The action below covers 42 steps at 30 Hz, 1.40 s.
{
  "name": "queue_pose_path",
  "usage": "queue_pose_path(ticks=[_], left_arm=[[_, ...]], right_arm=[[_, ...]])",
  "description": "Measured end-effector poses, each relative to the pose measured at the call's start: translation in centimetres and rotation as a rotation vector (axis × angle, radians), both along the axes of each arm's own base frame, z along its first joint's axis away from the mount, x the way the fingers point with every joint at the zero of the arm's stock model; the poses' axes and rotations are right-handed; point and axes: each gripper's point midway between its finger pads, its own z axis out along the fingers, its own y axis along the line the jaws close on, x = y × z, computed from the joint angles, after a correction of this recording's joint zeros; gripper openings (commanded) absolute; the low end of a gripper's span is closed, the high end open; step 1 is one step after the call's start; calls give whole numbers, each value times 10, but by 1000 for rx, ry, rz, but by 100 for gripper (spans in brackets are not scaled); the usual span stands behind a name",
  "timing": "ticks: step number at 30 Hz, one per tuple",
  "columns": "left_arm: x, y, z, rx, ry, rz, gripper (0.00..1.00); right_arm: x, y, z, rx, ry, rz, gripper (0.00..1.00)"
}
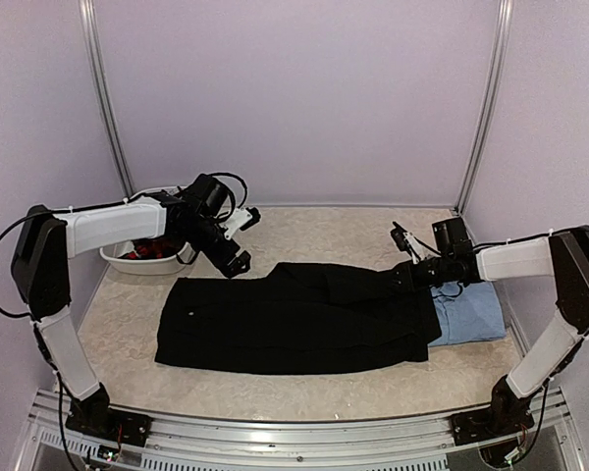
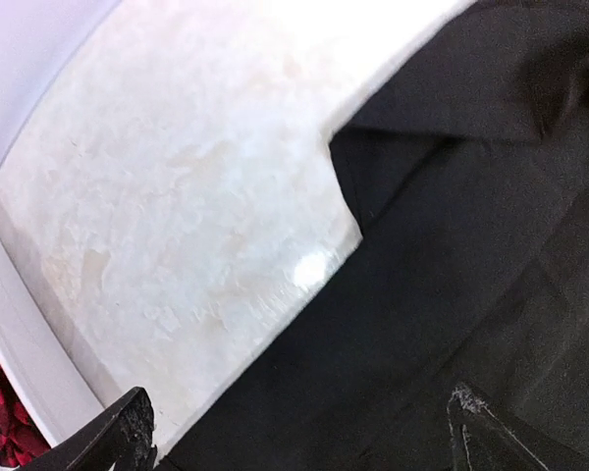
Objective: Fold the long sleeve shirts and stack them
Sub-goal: Fold the 1/3-folded shirt at the center of the board, then pick up the sleeve from the rectangle-folded shirt.
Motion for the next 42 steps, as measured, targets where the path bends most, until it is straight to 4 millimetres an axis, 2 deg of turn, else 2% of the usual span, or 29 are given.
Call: queue_pose_path(ticks=[2,5,9,12,14,17,18,19,20,24,27,31,35,42], left_arm=[[11,-3,14,-72,-37,50,99],[25,-8,28,-181,-74,122,99],[31,-7,30,-294,-87,219,99],[26,-4,28,-370,-81,277,99],[20,-2,30,-419,-81,311,99],[15,-1,42,-483,-96,357,99],[16,-3,57,-533,-122,393,99],[16,-3,58,-536,-123,394,99],[16,-3,60,-544,-126,404,99],[7,7,60,-562,-127,454,99],[-9,18,61,-590,-132,471,99],[-23,30,75,-644,-168,482,99],[-22,40,97,-689,-222,498,99],[-20,41,89,-673,-205,506,99]], right_arm=[[-3,2,2,-8,-2,6,59],[-4,4,5,-21,-10,5,71],[9,6,18,-33,-25,-30,77],[38,15,38,-53,-76,-59,79],[55,29,49,-76,-113,-60,79],[71,63,56,-113,-152,-29,78],[76,101,51,-147,-169,18,77],[75,101,51,-148,-169,20,76],[69,113,44,-174,-148,48,75],[86,161,36,-227,-180,81,74],[85,190,16,-281,-180,108,74],[81,213,-10,-340,-160,132,72],[85,227,-29,-394,-158,128,67],[102,226,-46,-482,-168,56,57]])
